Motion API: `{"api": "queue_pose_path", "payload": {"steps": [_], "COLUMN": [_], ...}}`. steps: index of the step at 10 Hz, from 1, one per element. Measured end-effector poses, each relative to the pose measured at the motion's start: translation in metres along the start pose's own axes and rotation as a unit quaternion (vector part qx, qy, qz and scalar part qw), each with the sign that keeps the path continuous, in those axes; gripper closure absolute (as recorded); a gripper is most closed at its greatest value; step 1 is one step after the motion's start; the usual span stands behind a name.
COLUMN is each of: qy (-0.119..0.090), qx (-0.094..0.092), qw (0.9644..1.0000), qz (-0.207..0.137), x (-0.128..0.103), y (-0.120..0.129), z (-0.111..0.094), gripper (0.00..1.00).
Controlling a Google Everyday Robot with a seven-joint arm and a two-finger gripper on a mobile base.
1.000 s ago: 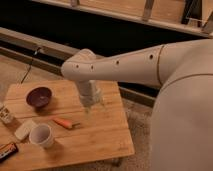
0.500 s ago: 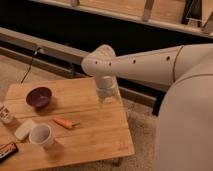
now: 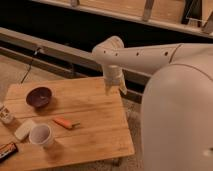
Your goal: Move the arm in a circular motion
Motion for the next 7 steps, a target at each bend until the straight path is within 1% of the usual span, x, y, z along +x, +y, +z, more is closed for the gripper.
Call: {"api": "queue_pose_path", "payload": {"steps": [2,3,4,5,6,7], "qy": [0.001,0.003,0.005,0.008,0.009,0.011], "qx": [0.005,0.01,0.013,0.017,0.02,0.022], "qw": [1.0,0.9999,0.9998,0.9995,0.9993,0.9987], "qz": [-0.003,-0.01,-0.015,-0.025,-0.032,-0.045], "x": [-0.031,-0.053,-0.064,-0.083,-0.096,-0.11], "y": [0.009,0.021,0.03,0.047,0.059,0.08], "z": [-0.006,-0.01,-0.012,-0.014,-0.015,-0.014], "gripper": [0.35,0.35,0.35,0.35,0.35,0.35]}}
